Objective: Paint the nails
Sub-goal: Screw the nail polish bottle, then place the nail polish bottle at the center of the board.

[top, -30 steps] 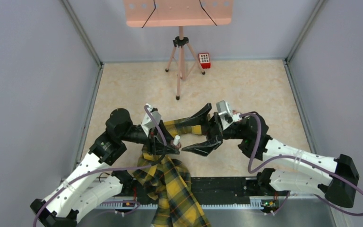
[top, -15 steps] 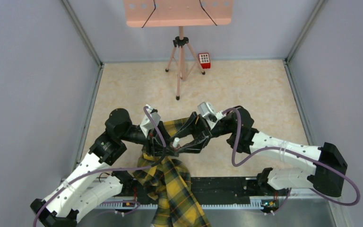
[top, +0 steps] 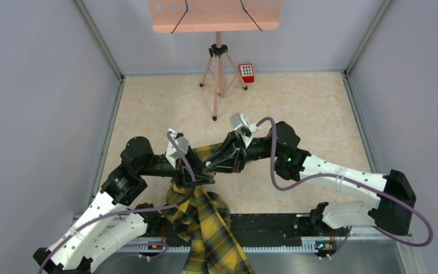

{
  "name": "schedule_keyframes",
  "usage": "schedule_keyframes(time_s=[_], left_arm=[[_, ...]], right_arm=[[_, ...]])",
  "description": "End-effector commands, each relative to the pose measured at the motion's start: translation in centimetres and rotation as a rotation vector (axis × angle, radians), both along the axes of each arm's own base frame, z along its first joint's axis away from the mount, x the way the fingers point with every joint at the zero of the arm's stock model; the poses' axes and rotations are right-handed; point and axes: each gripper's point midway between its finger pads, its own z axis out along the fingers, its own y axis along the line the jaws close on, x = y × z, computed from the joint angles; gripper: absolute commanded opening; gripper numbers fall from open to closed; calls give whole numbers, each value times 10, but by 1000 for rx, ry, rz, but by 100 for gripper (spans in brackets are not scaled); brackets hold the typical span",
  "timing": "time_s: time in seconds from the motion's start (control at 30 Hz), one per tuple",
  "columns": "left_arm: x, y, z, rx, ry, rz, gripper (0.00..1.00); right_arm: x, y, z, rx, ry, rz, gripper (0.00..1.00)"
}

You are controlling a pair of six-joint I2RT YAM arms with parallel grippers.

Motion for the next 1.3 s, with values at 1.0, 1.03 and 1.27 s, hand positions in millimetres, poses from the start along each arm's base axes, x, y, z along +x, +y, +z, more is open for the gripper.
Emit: schedule_keyframes(time_s=[1.0, 1.03, 1.27], left_arm=[[121, 56, -7, 123, -148, 796, 82], [117, 54, -6, 115, -155, 771, 85], [109, 65, 11, 52, -190, 807, 89]], right_arm=[[171, -6, -48, -304, 296, -1206, 0], [174, -13, -48, -306, 286, -1239, 0], [185, -55, -50, -298, 242, -1412, 0]])
